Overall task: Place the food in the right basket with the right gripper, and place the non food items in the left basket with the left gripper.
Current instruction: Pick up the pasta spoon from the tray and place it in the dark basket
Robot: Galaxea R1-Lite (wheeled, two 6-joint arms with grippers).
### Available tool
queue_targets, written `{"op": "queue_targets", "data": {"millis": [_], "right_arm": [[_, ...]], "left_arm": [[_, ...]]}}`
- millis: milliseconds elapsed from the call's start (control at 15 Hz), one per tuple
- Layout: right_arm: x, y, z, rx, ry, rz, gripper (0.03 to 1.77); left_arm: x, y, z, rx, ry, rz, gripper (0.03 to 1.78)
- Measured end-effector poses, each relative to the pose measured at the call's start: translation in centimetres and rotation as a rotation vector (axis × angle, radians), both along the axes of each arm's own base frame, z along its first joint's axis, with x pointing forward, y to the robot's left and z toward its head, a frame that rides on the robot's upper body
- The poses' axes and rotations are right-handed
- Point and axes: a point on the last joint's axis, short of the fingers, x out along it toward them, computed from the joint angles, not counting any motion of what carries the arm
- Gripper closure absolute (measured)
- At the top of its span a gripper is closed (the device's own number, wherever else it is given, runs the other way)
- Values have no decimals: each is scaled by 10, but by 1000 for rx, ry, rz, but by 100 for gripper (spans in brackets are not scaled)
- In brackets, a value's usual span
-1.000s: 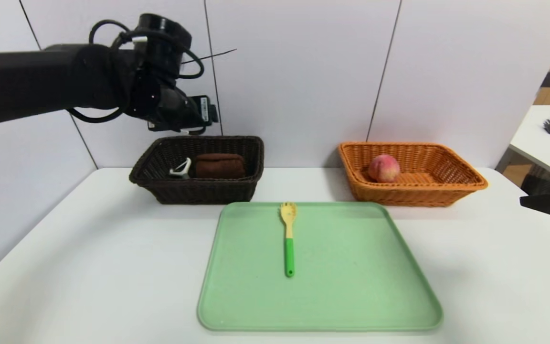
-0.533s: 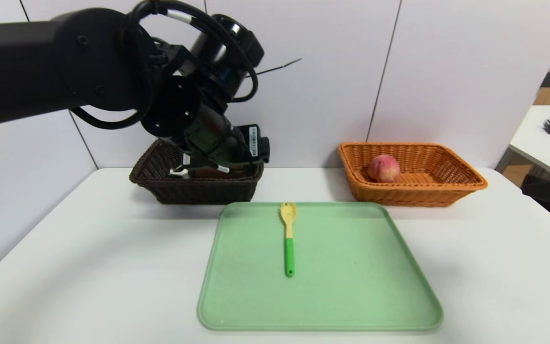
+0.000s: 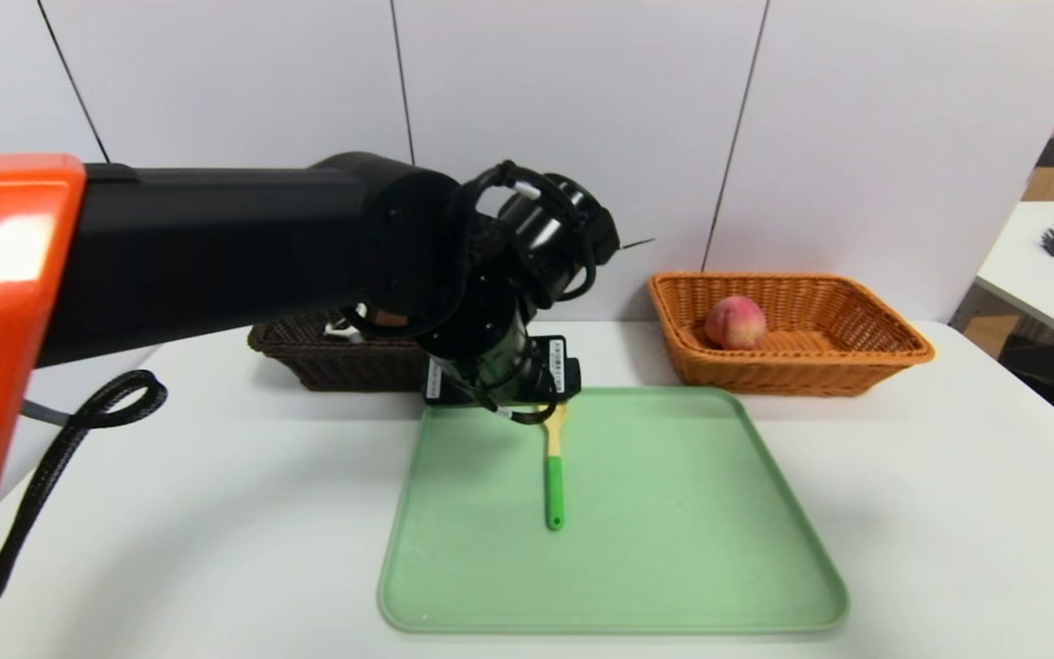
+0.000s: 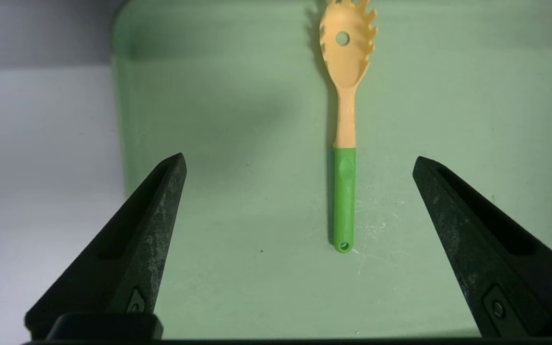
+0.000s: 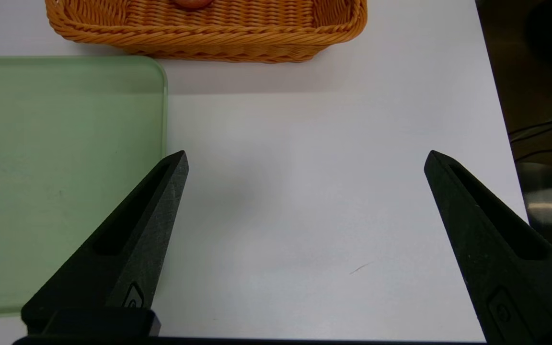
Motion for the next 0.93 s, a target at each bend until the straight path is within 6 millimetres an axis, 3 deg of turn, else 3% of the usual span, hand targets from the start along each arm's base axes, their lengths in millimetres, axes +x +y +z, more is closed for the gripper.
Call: {"op": "queue_targets", "data": {"millis": [467,933], "right_arm": [[-5,0,-2,5,-2,-2,10],[-10,0,-9,7,13,-2,10]], "left_arm": [[12,-22,-44,52,69,12,12],[15,-37,-68,89,81,-2,12]]}}
